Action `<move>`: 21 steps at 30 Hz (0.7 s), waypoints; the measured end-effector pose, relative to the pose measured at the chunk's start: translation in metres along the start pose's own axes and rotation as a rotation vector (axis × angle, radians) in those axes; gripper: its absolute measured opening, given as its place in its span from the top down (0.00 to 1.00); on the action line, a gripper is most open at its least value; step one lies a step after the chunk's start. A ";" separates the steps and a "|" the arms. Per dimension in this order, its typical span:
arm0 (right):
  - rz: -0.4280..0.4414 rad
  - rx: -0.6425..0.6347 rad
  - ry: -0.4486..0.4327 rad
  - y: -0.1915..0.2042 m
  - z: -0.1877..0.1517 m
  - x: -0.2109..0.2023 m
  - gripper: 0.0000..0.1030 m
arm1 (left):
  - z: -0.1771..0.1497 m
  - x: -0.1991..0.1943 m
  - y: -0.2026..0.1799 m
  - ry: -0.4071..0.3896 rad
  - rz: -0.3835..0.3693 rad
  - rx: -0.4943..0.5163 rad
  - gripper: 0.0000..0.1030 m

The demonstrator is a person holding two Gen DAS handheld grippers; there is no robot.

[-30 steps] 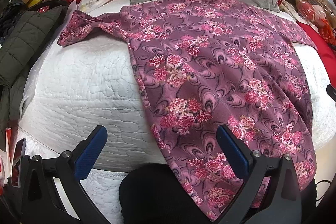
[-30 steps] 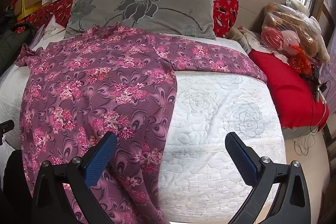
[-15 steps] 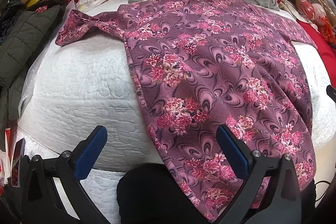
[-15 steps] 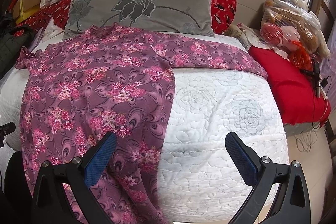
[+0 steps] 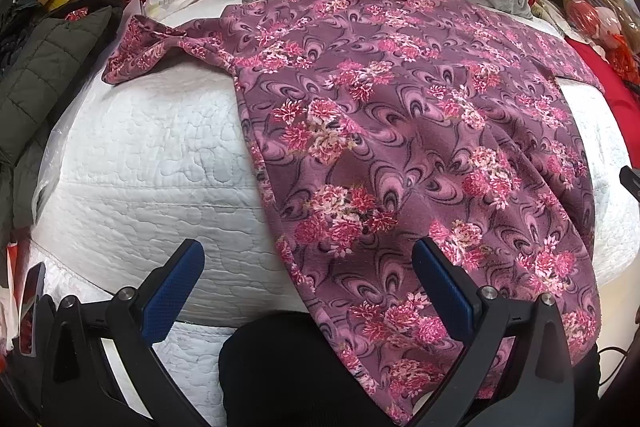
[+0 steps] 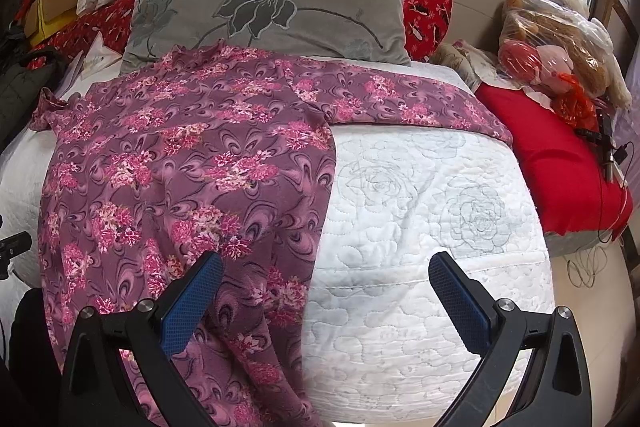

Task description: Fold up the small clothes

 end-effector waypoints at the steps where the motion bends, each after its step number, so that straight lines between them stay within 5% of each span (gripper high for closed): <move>1: 0.001 0.002 0.001 0.000 0.000 0.001 0.01 | 0.000 0.001 0.001 0.002 0.001 -0.001 0.00; 6: 0.017 0.017 0.020 -0.006 -0.004 0.006 0.02 | 0.002 0.010 0.022 0.051 -0.016 -0.079 0.00; 12: 0.084 0.068 0.094 -0.021 -0.023 0.021 0.16 | -0.006 0.030 0.053 0.162 -0.051 -0.234 0.00; 21: 0.242 0.064 0.225 -0.002 -0.059 0.048 0.28 | -0.034 0.066 -0.010 0.403 -0.173 -0.135 0.04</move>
Point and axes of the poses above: each gripper's, at about its wrist camera, not at the fingertips, and x roughly the way its jaws point, y to its left, z to its top, the point moved 5 cm from there along x, roughly the way its jaws point, and after that the axes turned 2 degrees about -z, right-handed, at the moved point
